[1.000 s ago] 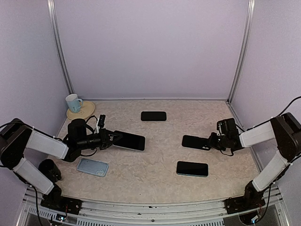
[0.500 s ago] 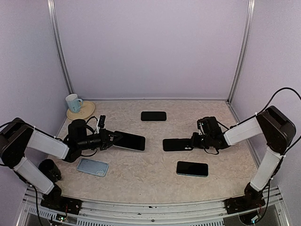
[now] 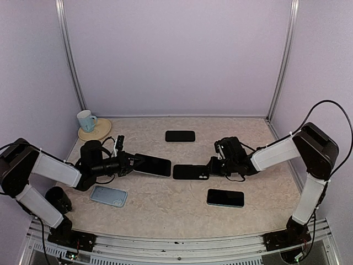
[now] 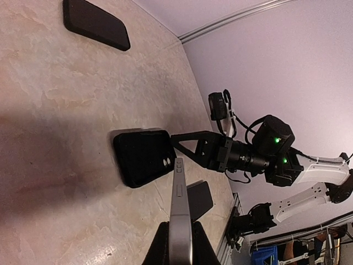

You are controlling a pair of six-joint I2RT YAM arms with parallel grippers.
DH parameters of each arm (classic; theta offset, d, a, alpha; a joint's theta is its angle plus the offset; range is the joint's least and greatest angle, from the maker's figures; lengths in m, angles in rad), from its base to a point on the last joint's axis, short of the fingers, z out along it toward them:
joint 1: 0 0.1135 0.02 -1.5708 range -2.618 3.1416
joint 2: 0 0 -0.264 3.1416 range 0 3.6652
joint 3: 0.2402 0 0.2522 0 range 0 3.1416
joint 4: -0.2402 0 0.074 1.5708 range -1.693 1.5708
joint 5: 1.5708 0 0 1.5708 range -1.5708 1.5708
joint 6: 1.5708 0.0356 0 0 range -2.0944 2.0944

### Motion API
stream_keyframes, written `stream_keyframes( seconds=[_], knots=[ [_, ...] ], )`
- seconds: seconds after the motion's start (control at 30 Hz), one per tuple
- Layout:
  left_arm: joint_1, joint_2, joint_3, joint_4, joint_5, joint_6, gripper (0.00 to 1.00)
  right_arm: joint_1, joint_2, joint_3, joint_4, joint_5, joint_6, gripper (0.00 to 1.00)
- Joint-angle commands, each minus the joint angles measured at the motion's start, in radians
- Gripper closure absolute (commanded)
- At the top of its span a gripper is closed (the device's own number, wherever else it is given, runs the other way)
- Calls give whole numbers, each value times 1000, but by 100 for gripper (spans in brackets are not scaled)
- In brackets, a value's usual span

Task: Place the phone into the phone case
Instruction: Move the phone case to the center of the board.

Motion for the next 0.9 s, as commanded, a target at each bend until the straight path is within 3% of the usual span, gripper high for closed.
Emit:
stream_keyframes(
  seconds=[0.0,0.4,0.57,0.67,0.77,0.83,0.87],
  knots=[
    [-12,-5,-6,70,-21,-14,100,43,37,53,-8,-36,13,81],
    [-36,39,15,72,-52,-36,100,89,99,90,60,-153,23,75],
    [-62,54,34,65,-77,-48,100,94,63,89,59,-153,4,67],
    [-78,56,45,53,-105,-50,100,94,12,99,5,-92,-59,51],
    [-85,65,58,44,-126,-53,100,94,-43,116,-60,-6,-162,27],
    [-87,74,70,43,-132,-60,100,94,-81,119,-93,74,-231,5],
    [-88,79,77,43,-132,-61,100,94,-102,116,-98,114,-271,1]
  ],
)
